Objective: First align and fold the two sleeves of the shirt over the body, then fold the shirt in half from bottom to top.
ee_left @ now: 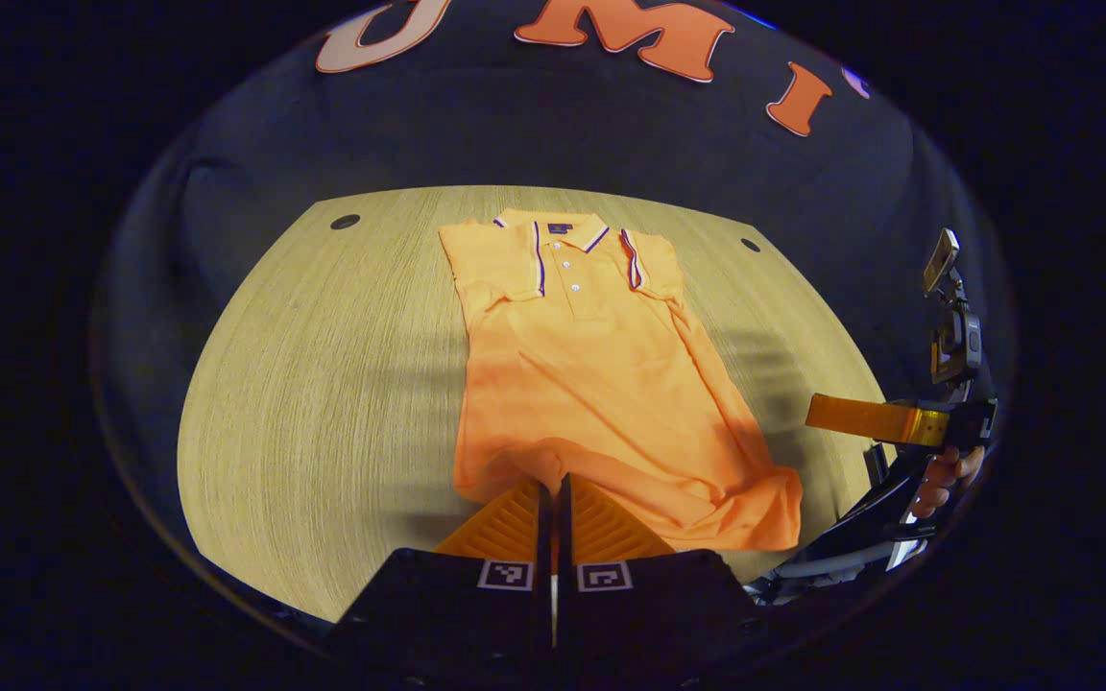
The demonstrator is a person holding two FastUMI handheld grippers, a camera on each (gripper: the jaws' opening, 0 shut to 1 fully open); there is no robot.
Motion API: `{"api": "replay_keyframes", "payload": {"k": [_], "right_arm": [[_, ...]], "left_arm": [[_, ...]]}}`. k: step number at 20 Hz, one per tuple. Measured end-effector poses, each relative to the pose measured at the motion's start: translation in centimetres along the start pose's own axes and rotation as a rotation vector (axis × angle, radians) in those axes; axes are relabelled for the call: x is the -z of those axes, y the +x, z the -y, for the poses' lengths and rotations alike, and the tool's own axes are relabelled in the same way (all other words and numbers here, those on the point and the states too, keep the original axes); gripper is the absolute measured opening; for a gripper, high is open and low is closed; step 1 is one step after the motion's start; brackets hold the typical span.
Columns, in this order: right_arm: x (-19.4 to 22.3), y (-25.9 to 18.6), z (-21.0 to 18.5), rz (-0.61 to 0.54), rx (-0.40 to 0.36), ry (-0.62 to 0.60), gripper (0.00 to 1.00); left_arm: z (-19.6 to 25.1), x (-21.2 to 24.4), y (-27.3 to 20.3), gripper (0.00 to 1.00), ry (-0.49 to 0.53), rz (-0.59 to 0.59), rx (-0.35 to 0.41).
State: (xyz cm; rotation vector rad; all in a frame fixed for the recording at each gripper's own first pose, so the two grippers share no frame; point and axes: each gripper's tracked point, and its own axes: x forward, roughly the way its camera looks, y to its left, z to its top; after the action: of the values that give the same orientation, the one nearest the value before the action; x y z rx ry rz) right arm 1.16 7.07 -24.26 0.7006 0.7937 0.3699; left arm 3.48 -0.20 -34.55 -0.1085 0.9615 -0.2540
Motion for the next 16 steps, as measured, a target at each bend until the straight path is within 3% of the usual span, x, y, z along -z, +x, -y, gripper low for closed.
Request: {"api": "replay_keyframes", "payload": {"k": [2,5,7,9,10,11,13,14,15,16], "right_arm": [[0.0,0.2,0.3,-0.029,0.014,0.003,0.01],[5.0,0.0,4.9,-0.176,0.183,-0.11,0.01],[9.2,-1.6,4.8,-0.287,0.196,-0.089,0.01],[11.1,-1.8,4.7,-0.303,0.21,-0.08,0.3],[11.8,-2.0,4.9,-0.312,0.223,-0.087,0.35],[12.8,-2.1,5.2,-0.332,0.236,-0.105,0.63],[14.3,-2.2,6.0,-0.367,0.272,-0.173,0.79],[14.6,-2.1,6.3,-0.378,0.293,-0.218,0.72],[14.5,-1.9,6.6,-0.363,0.314,-0.275,0.83],[14.7,-1.3,6.7,-0.363,0.316,-0.316,0.83]], "left_arm": [[-0.2,-0.5,0.3,0.02,0.022,-0.008,-0.002],[0.0,0.2,0.7,0.02,0.029,-0.033,0.009],[-0.3,1.2,1.0,0.02,0.032,-0.057,0.002],[-0.5,1.4,0.9,0.02,0.028,-0.067,-0.004],[-0.7,1.5,0.9,0.02,0.025,-0.07,-0.006],[-0.8,1.8,1.0,0.02,0.02,-0.078,-0.009],[-0.9,2.2,0.9,0.03,0.023,-0.086,-0.013],[-1.0,2.3,0.8,0.02,0.027,-0.09,-0.016],[-1.0,2.6,0.7,0.02,0.029,-0.096,-0.02],[-1.0,2.7,0.7,0.02,0.031,-0.095,-0.021]]}}
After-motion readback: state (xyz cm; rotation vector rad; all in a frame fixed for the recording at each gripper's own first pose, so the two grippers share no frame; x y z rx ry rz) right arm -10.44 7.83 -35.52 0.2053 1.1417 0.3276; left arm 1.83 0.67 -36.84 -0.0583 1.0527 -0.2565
